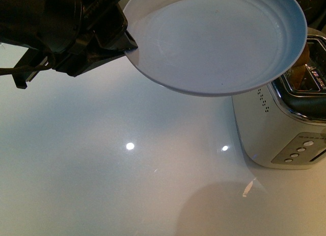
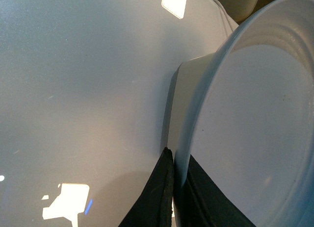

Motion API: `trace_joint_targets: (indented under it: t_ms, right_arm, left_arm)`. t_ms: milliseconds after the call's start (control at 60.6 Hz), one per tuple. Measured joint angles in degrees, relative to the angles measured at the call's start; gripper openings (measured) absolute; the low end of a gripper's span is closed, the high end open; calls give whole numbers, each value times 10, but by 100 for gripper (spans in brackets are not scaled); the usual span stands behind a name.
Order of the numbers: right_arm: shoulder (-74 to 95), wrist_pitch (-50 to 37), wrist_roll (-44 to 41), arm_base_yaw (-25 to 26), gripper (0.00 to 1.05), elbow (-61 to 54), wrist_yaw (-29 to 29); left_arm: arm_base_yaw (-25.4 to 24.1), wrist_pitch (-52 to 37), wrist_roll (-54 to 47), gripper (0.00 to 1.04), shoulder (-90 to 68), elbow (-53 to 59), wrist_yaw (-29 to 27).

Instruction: Left arm holds plate, right arm toasts bread

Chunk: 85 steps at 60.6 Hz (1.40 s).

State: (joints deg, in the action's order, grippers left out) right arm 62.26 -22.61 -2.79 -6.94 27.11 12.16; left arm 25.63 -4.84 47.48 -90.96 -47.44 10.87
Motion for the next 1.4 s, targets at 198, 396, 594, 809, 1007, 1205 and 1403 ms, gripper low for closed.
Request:
trace_joint_targets:
  t_ms: [198,396,594,809,1007,1205,1403]
  right_arm:
    - [-2,-161,16,13,78,-65,-67]
    - [-75,-196,20,51,36,-152,-117]
    - [-139,-175,21,68,2,-194,-121]
    - [-202,-140,23,68,2,-223,-121]
    - [-263,-99,24,68,2,-241,-121]
    - [-302,-87,24,68,2,-261,-122]
    - [-370,-25,24,68,2,-261,-122]
  left_arm:
    - [0,0,0,3,0,0,0]
    - [0,0,0,3,0,0,0]
    - [0,0,0,3,0,0,0]
    - [0,0,0,3,0,0,0]
    - [0,0,0,3,0,0,0]
    - [0,0,0,3,0,0,0]
    - [0,0,0,3,1,0,0]
